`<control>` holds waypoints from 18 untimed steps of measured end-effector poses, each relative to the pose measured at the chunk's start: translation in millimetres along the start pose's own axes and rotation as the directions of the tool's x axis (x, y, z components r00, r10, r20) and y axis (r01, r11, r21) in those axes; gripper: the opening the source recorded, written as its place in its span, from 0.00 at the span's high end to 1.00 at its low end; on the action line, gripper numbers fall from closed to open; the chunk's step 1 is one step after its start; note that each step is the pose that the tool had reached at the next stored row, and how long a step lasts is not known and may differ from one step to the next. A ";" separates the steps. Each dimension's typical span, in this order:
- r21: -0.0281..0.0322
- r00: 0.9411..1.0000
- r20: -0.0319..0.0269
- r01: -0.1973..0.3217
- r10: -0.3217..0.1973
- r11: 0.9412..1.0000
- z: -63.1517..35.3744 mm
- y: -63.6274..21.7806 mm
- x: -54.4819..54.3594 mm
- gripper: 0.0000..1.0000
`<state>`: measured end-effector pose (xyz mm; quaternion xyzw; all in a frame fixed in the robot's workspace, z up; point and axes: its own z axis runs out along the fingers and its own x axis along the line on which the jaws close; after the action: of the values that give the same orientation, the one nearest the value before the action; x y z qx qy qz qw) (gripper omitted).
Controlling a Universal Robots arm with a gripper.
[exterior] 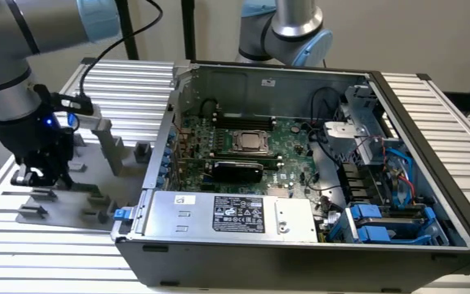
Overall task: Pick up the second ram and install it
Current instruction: 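Pick up the second ram and move it above second insertion slot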
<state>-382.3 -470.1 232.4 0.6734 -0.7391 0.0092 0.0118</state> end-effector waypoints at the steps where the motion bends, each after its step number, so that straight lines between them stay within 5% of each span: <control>1: 0.000 1.000 0.000 0.000 0.000 1.000 -4.5 0.0 0.2 1.00; 18: 0.000 1.000 0.000 0.000 0.000 1.000 -82.0 -3.8 1.8 1.00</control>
<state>-378.3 -469.8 314.4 0.6734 -0.7391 0.0092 0.0118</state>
